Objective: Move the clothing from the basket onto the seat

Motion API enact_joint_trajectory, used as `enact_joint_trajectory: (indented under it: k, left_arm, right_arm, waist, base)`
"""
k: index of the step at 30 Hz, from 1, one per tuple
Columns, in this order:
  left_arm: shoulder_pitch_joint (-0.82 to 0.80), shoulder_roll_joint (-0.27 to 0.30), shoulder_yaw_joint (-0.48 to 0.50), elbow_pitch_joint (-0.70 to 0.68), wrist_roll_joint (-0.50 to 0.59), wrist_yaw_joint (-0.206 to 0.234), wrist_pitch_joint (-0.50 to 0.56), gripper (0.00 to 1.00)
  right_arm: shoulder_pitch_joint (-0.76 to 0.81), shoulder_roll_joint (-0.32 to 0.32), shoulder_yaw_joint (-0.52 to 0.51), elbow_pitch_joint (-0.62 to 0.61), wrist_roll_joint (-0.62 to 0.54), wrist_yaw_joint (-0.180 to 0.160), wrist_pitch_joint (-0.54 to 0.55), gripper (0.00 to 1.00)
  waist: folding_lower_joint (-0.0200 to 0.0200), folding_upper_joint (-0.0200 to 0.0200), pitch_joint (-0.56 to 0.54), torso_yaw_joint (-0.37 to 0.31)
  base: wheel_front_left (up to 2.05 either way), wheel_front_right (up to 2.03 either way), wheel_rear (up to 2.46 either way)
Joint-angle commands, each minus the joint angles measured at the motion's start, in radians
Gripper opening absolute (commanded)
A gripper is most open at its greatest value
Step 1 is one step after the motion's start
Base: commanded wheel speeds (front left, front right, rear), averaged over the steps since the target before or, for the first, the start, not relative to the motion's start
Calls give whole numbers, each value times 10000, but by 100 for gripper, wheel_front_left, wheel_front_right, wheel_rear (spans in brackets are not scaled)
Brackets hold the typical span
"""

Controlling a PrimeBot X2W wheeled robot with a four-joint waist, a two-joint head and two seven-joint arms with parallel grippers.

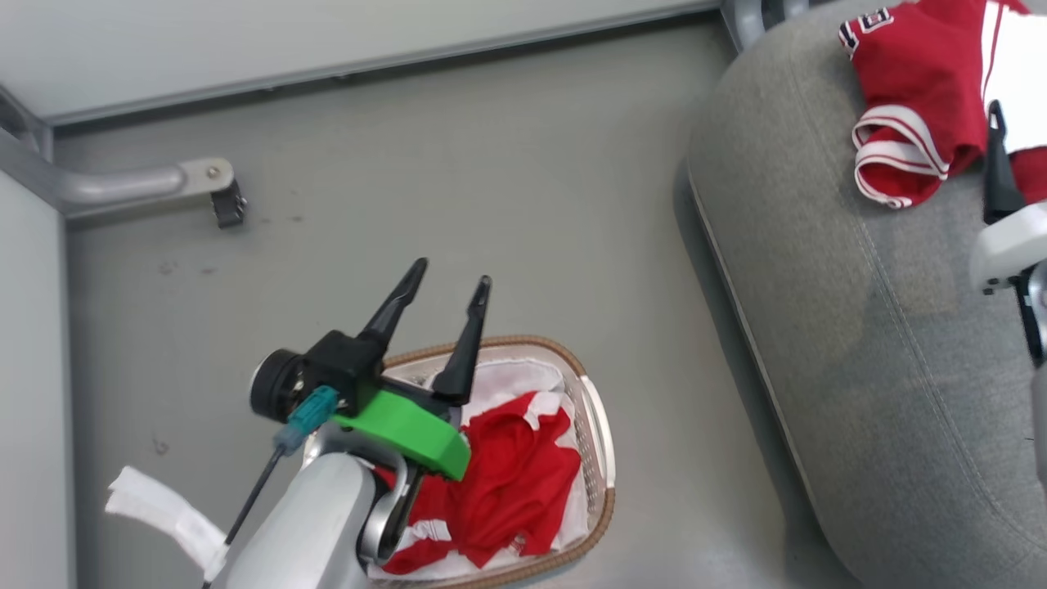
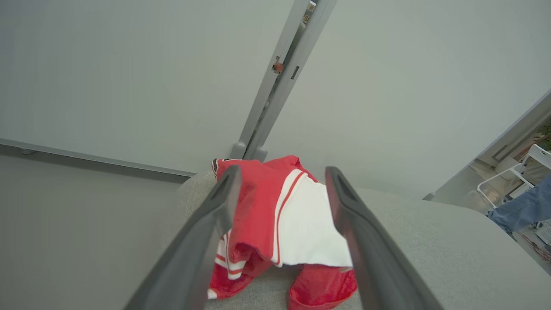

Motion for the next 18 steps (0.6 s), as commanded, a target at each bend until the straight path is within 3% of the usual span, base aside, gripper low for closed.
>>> enact_joint_trajectory:
  k: [1,18]
  left_arm:
    - [421,-7,309,-76,-73,76,-28,100]
    - [3058,-269,3440,-372,582,544,-22,100]
  right_arm:
    - [-43,150,77,62,186,-14,-25,100]
    - [1569,2011,1048,-81,1408,-14,-25,100]
  waist:
    - [0,0,-1117,547]
    - [0,0,-2726,1898]
  base:
    - [0,0,0]
    - [0,0,0]
